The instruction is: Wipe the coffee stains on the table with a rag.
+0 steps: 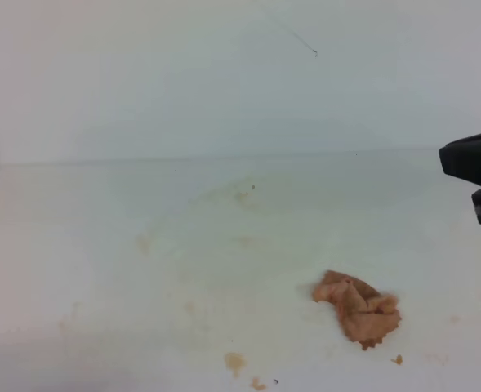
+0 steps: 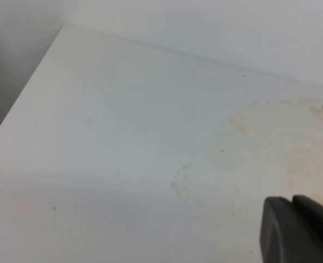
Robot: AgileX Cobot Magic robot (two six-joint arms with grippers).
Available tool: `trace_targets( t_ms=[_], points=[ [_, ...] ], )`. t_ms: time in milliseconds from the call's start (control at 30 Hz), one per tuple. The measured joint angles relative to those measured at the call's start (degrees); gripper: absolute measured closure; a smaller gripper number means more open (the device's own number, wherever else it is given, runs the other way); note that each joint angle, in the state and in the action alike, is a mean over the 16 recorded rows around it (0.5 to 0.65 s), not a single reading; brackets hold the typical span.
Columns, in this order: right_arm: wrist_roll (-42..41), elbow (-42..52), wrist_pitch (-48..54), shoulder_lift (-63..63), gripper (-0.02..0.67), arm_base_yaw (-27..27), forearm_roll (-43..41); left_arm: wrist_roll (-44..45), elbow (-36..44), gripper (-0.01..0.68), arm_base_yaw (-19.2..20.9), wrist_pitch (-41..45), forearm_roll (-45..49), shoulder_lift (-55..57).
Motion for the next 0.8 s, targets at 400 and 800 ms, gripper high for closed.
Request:
trace_targets(
  t_ms=[400,800],
  points=[
    [-1.81,13.76,-6.83,-22.03,0.649,-8.04,-3.38,-0.01,0.14,0.673,0.00,0.11,0.00,-0.09],
    [-0.97,44.99,-21.26,-52.40,0.649,-20.95,-5.56,0.00,0.14,0.673,0.00,0.00,0.00,-0.09]
  ],
)
